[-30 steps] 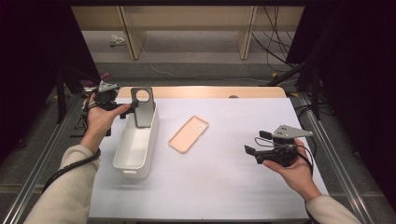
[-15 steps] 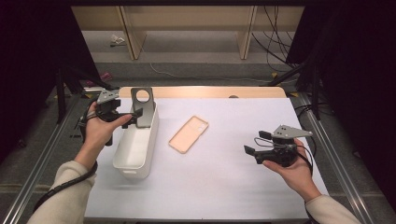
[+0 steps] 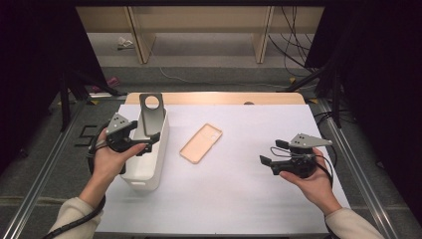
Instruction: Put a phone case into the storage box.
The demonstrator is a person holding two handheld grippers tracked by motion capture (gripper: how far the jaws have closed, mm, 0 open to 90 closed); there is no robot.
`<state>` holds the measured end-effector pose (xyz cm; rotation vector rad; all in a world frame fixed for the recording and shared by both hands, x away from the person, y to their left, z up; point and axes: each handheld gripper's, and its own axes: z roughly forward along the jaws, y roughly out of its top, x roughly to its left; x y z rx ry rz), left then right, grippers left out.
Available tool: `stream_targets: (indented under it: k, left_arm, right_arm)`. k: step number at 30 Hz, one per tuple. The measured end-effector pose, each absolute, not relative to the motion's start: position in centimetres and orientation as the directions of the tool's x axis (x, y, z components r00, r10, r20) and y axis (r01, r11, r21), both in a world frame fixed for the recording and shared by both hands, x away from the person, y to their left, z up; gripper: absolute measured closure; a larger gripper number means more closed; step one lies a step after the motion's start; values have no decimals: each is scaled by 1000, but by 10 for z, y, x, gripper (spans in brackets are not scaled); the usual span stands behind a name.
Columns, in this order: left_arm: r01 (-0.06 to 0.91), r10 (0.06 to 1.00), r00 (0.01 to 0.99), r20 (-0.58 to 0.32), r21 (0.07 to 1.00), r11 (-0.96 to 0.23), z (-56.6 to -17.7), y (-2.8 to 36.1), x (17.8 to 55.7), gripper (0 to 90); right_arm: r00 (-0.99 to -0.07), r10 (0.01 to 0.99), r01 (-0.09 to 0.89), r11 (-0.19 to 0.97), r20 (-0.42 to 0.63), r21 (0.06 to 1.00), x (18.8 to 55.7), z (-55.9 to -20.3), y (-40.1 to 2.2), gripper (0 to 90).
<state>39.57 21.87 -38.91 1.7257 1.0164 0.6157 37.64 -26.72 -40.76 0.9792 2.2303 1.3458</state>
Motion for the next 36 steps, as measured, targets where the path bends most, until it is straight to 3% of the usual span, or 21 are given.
stream_targets:
  k: [15,36]
  left_arm:
    - [284,801,598,-26,942,-181,-398,195,351,90]
    - [289,774,633,2,927,-239,-417,186,337,114]
  right_arm:
    - [-699,713,377,310,49,873,376,-408,-266,166]
    - [-703,710,374,308,51,875,378,-408,-265,165]
